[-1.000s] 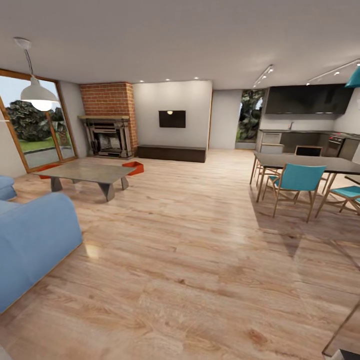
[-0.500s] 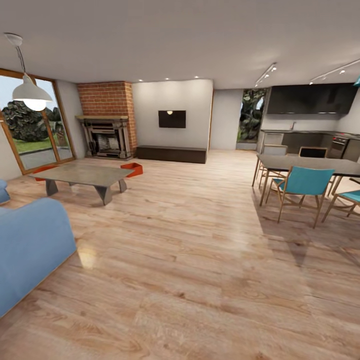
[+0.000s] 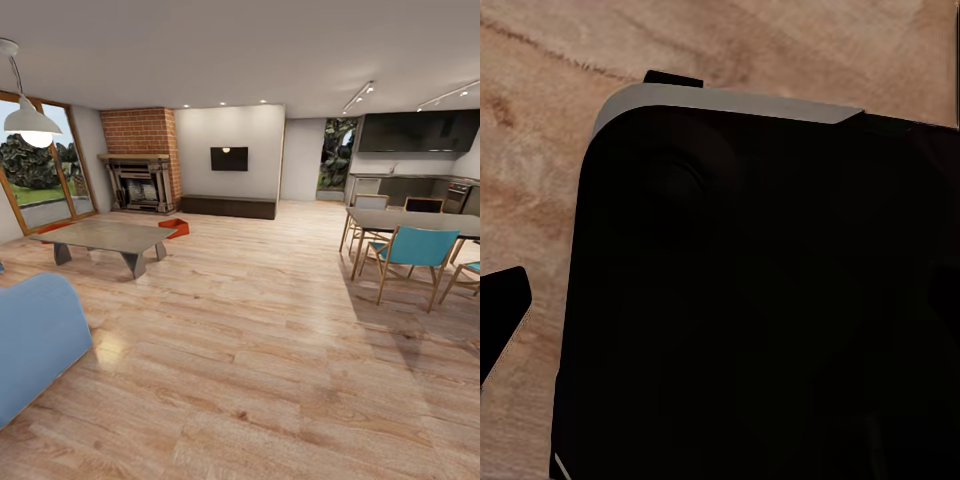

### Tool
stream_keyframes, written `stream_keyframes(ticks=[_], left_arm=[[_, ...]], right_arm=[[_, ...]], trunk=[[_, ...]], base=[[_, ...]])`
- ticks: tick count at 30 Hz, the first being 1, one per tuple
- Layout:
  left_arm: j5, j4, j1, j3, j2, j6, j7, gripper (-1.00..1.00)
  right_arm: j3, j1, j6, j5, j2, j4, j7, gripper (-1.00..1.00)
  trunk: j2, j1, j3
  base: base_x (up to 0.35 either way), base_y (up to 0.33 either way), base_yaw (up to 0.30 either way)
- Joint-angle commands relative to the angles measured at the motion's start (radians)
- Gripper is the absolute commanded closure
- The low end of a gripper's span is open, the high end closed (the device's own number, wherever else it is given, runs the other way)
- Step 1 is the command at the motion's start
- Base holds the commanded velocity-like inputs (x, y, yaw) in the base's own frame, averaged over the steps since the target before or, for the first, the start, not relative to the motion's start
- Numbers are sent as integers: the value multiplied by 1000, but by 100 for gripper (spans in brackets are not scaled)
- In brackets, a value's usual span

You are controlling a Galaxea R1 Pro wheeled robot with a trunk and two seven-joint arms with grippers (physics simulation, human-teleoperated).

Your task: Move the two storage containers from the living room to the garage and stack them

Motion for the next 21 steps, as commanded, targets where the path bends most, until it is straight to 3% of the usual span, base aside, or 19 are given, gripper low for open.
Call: stream_keyframes(ticks=[1, 21], left_arm=[[7, 0, 0, 1, 0, -2, -2, -100], [7, 0, 0, 2, 0, -2, -2, -100]], right_arm=[[8, -1, -4, -10, 0, 1, 0, -100], [7, -1, -6, -11, 1, 1, 0, -100]], trunk=[[0, 1, -1], [0, 1, -1]], base=[[321, 0, 0], [322, 0, 0]])
